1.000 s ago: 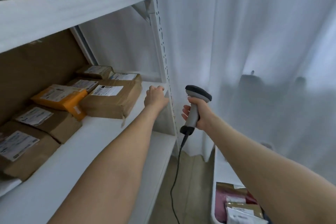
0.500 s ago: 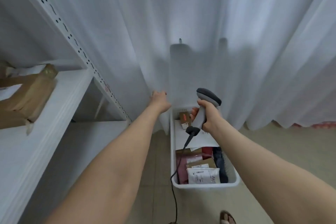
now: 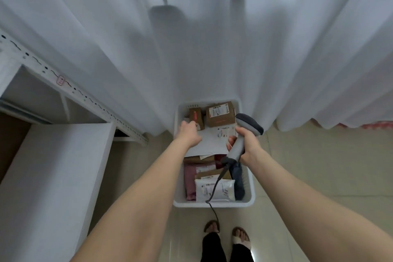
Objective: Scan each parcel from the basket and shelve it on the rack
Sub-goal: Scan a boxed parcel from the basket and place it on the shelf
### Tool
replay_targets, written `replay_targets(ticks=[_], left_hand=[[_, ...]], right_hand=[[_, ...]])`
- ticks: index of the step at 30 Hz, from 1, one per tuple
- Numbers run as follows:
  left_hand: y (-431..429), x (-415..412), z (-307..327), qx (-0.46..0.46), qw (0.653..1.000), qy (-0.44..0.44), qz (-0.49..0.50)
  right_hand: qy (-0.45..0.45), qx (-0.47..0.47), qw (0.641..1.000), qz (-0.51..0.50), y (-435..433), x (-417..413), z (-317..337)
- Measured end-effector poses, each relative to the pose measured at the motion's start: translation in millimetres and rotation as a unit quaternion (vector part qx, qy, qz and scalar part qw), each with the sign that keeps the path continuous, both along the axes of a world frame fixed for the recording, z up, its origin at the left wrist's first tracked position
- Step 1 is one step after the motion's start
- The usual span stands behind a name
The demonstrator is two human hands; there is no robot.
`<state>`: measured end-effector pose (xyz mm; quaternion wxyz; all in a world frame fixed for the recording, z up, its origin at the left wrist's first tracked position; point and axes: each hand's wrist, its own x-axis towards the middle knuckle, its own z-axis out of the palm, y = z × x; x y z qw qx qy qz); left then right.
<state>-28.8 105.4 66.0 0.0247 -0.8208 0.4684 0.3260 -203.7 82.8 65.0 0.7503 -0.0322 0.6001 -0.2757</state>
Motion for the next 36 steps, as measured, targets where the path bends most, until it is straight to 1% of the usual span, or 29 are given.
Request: replay_targets(ticks=[4, 10, 16, 19, 23, 29, 33, 36], left_hand=[[-23, 3, -51, 0.005, 1.0, 0.008, 0.019], [-88, 10, -155, -0.028, 0.989, 0.1, 0.104], [-144, 24, -274, -0.067, 0.956, 0.192, 0.211], [-168, 33, -327, -0.086, 0.939, 0.225, 0.243], [-196, 42, -386, -0.09, 0.923, 0.257, 0.273], [-228, 53, -446, -0.088, 0.918, 0.257, 0.289], [-233, 56, -465, -0.088, 0.898, 0.288, 0.321], [-221, 59, -461, -0.102, 0.885, 0.285, 0.354]], right_hand=[[0.012, 0.013, 1.0, -0.007, -23, 4, -52], [0.01, -0.006, 1.0, 0.0, -89, 28, -148], [0.028, -0.051, 0.998, 0.026, -151, 52, -256], [0.055, -0.076, 0.995, 0.036, -176, 61, -304], [0.093, -0.145, 0.984, 0.052, -203, 73, -361], [0.11, -0.208, 0.97, 0.061, -234, 81, -417], [0.105, -0.198, 0.973, 0.059, -238, 79, -436], [0.107, -0.183, 0.977, 0.034, -226, 77, -436]])
